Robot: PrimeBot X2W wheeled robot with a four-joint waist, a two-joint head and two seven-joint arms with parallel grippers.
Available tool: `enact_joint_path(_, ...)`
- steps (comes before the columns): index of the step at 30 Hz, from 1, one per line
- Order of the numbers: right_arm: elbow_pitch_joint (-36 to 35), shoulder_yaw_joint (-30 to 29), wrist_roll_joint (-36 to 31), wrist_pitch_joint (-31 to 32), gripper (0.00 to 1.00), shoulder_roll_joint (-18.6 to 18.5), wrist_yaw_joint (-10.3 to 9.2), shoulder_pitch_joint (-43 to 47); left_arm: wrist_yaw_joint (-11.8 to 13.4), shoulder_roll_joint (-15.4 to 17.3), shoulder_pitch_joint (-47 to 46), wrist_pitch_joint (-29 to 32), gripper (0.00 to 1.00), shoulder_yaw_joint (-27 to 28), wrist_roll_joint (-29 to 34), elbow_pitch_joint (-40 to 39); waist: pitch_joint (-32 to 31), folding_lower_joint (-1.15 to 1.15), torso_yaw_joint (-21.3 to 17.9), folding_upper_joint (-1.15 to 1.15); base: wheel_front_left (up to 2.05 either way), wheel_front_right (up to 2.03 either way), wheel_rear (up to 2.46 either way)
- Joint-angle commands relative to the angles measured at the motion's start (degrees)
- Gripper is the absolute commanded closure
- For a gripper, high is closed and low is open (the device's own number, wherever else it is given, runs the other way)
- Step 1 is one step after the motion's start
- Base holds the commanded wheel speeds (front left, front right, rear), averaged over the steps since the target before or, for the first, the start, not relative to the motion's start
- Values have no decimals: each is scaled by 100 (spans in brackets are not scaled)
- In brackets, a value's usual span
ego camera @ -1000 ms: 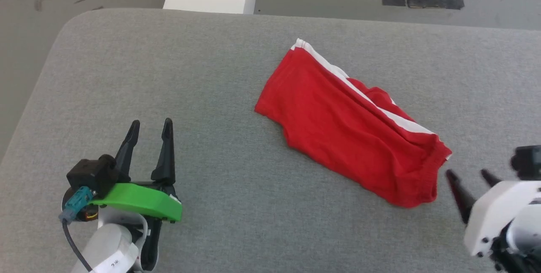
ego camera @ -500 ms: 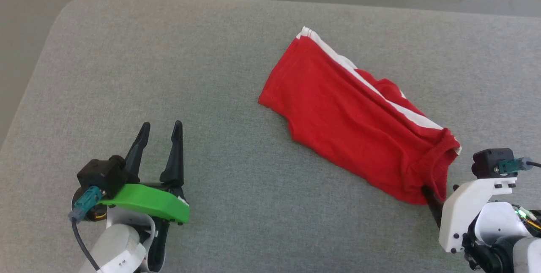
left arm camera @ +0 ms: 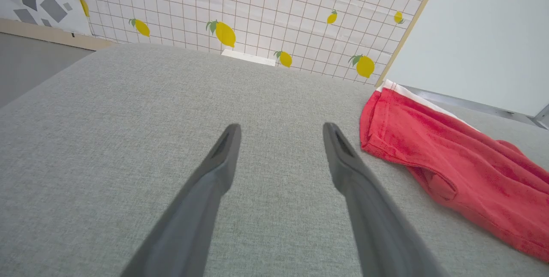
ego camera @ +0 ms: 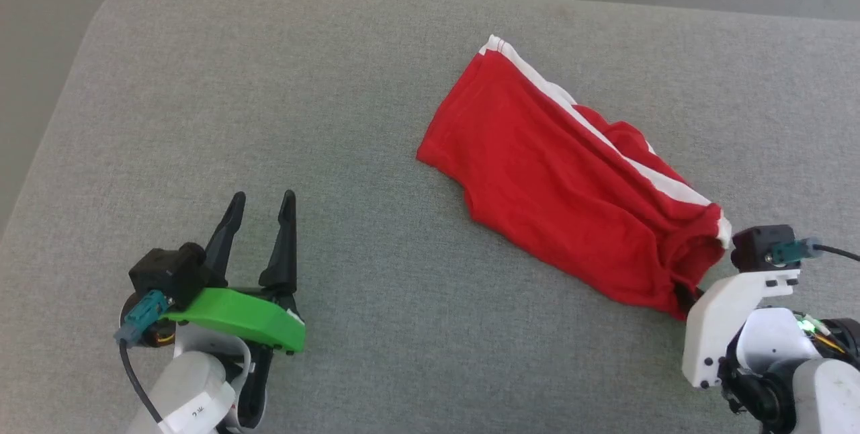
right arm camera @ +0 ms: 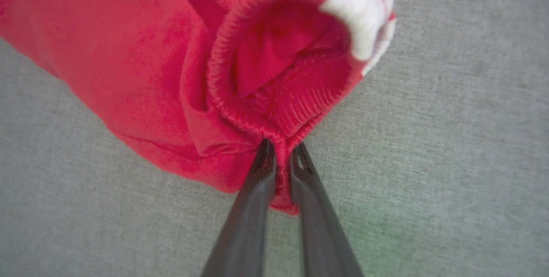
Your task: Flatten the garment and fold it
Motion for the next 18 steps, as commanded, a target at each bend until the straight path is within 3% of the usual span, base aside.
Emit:
enact_joint_path(1,167,15,39,69,100,-4,-11,34,-40,0,-107,-12,0,6,-18,29,-34,0,-25,0,0,0,0)
enact_joint_path(6,96,-8,134,-42,100,-4,-11,21,-103,-23,-229,198,0,-64,-122,41,-134,0,-112,0,0,0,0)
enact_joint_path(10,67,30,206,-97,100,-4,-11,1,-160,-124,-671,824,0,-211,-321,101,-150,0,-195,0,0,0,0)
enact_joint_path(18,20,246,324,-175,100,-4,-11,-105,154,-486,-2282,3208,0,-775,-585,983,67,0,-395,0,0,0,0)
